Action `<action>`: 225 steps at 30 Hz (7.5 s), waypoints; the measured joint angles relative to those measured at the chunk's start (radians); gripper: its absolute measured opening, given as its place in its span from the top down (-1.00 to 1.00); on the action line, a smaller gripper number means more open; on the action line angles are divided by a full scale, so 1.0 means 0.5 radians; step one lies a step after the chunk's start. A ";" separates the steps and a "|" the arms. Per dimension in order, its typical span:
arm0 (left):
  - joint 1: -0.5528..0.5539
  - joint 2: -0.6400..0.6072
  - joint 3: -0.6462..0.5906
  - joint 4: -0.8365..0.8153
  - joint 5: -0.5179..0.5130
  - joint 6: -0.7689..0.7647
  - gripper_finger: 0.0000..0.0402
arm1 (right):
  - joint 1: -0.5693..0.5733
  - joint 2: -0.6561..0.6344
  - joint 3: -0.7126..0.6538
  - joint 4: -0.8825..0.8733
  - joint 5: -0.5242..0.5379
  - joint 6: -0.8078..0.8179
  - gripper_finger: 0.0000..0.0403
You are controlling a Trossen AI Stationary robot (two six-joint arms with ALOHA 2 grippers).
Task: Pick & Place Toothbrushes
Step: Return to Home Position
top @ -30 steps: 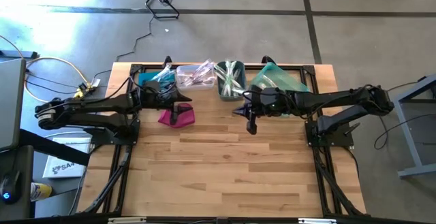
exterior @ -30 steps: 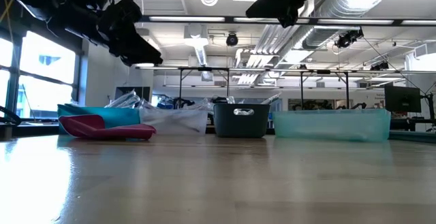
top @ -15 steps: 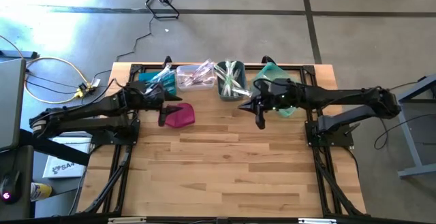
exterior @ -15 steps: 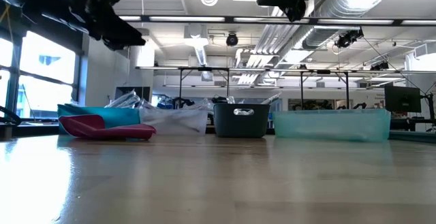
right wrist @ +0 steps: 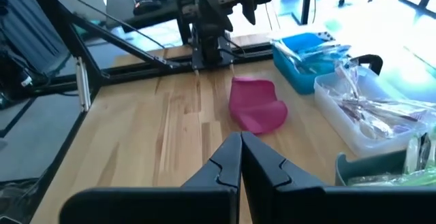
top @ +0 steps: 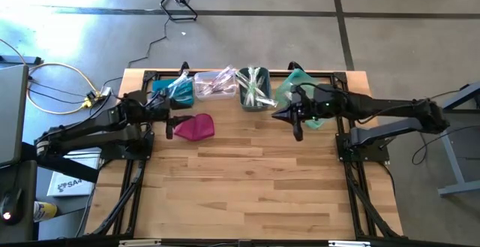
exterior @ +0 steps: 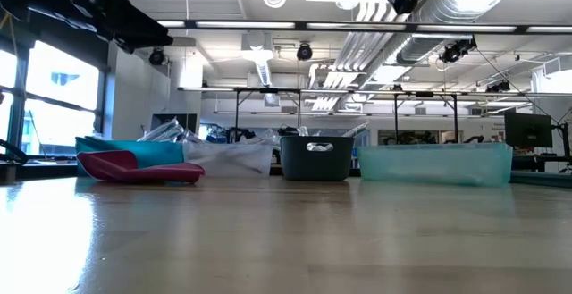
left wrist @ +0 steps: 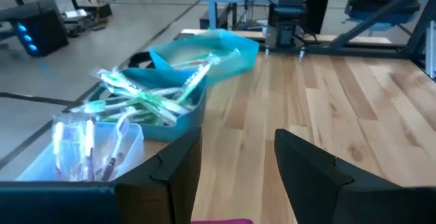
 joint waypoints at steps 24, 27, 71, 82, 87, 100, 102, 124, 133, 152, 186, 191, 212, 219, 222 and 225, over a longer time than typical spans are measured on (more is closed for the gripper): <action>0.000 -0.216 -0.002 -0.098 -0.059 -0.001 0.10 | 0.000 -1.083 -0.825 0.435 0.086 0.164 0.99; 0.000 -0.217 -0.002 -0.100 -0.060 -0.002 0.10 | 0.000 -1.242 -0.893 0.422 0.086 0.160 0.99; -0.001 -0.217 -0.002 -0.156 -0.060 -0.010 0.10 | 0.001 -2.082 -1.573 0.324 0.288 0.217 0.99; -0.001 -0.217 -0.002 -0.191 -0.060 -0.034 0.10 | 0.000 -2.082 -1.751 0.316 0.017 0.048 0.99; -0.001 -0.217 -0.002 -0.194 -0.059 -0.037 0.10 | 0.001 -2.073 -1.777 0.331 0.010 -0.008 0.99; -0.001 -0.217 -0.002 -0.198 -0.025 -0.005 0.10 | 0.000 -2.046 -1.779 0.318 0.017 -0.044 0.99; -0.001 -0.237 -0.002 -0.218 -0.011 -0.005 0.10 | 0.001 -2.046 -1.779 0.318 0.017 -0.026 0.99; -0.001 -0.820 -0.123 -0.536 -0.216 -0.140 0.10 | 0.000 -2.045 -1.782 0.313 0.021 0.045 0.99; -0.001 -0.820 -0.415 -0.217 -0.175 -0.152 0.10 | 0.001 -2.045 -1.783 0.315 0.022 0.044 0.99; -0.002 -0.801 -0.724 0.145 -0.252 -0.103 0.10 | 0.000 -2.044 -1.784 0.312 0.025 -0.053 0.99; -0.002 -0.801 -0.730 0.180 -0.248 -0.106 0.10 | 0.001 -2.044 -1.789 0.401 0.014 -0.054 0.99; -0.002 -0.801 -0.730 0.180 -0.248 -0.107 0.10 | 0.000 -2.044 -1.789 0.402 0.014 -0.054 0.99; -0.001 -0.801 -0.730 0.180 -0.247 -0.107 0.10 | 0.000 -2.044 -1.784 0.405 0.015 -0.054 0.99; -0.002 -0.800 -0.730 0.180 -0.247 -0.107 0.10 | 0.001 -2.044 -1.784 0.405 0.016 -0.053 0.99; -0.002 -0.800 -0.730 0.180 -0.247 -0.107 0.10 | 0.000 -2.044 -1.784 0.405 0.016 -0.054 0.99; -0.002 -0.800 -0.730 0.180 -0.247 -0.107 0.10 | 0.000 -2.044 -1.784 0.405 0.016 -0.054 0.99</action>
